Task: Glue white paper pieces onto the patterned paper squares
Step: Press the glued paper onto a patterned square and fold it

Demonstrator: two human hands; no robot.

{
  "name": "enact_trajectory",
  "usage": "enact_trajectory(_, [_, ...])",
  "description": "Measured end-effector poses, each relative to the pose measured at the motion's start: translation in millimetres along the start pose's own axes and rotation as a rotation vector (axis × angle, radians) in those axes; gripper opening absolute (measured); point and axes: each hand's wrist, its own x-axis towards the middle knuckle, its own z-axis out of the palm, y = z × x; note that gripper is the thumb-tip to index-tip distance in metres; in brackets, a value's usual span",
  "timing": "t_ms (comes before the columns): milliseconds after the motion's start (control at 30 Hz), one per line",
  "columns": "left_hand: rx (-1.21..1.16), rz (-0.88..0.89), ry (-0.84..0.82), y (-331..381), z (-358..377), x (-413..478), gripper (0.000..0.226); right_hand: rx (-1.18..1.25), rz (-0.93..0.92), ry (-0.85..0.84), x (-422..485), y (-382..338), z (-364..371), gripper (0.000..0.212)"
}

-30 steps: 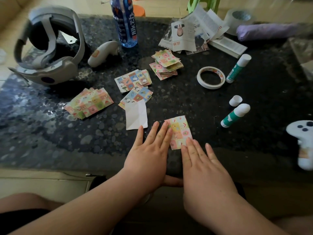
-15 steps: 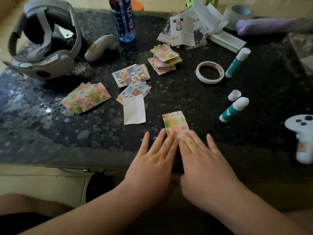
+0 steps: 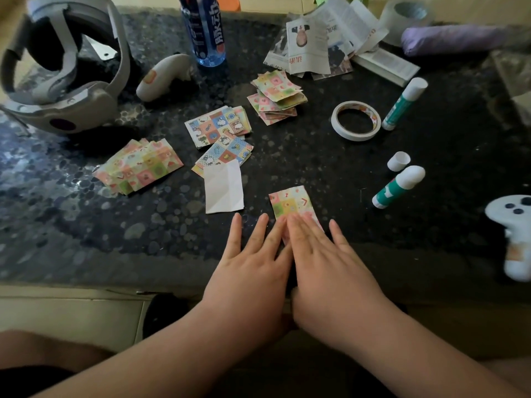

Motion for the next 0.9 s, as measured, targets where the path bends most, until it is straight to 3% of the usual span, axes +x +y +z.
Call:
enact_trajectory(67, [0.021,-0.008,-0.019,0,-1,2,0.119,-0.05,0.011,-0.01,7,0,-1,0.094])
enact_trajectory(167, [0.054,-0.006,-0.019,0,-6,4,0.119,-0.1,0.012,-0.032,12,-3,-4,0.109])
enact_trajectory(333, [0.053,-0.014,-0.009,-1,-6,0,0.102,-0.082,0.014,-0.045,-1,-13,-2,0.106])
enact_trajectory(567, [0.034,-0.028,-0.026,-4,-3,5,0.123,-0.142,0.008,-0.035,18,-5,-5,0.119])
enact_trajectory(800, [0.034,-0.023,-0.018,-8,-6,3,0.112,-0.064,-0.022,-0.004,14,-12,-7,0.11])
enact_trajectory(900, [0.031,-0.03,-0.028,-6,-7,3,0.113,-0.093,-0.045,-0.008,13,-14,-8,0.116])
